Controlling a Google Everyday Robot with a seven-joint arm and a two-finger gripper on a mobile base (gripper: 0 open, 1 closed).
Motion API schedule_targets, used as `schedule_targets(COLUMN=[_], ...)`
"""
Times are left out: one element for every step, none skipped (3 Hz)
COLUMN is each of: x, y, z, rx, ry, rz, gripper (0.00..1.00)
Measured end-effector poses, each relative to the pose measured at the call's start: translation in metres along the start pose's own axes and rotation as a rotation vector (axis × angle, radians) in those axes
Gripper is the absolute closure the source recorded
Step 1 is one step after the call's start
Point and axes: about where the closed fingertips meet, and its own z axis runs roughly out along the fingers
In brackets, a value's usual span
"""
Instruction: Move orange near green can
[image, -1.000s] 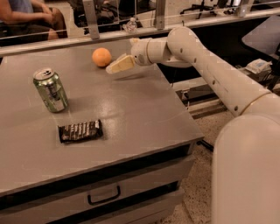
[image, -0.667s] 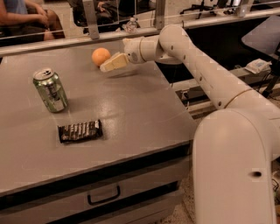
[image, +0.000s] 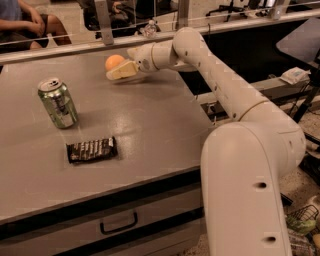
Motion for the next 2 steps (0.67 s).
schedule_targets(x=[-0.0058,-0.0098], y=[0.0022,0.0073], z=[0.0002,-0.0096], rx=[-0.019,-0.016], ry=[-0.007,-0.01], rz=[0.006,0.013], gripper=[0.49,0.72])
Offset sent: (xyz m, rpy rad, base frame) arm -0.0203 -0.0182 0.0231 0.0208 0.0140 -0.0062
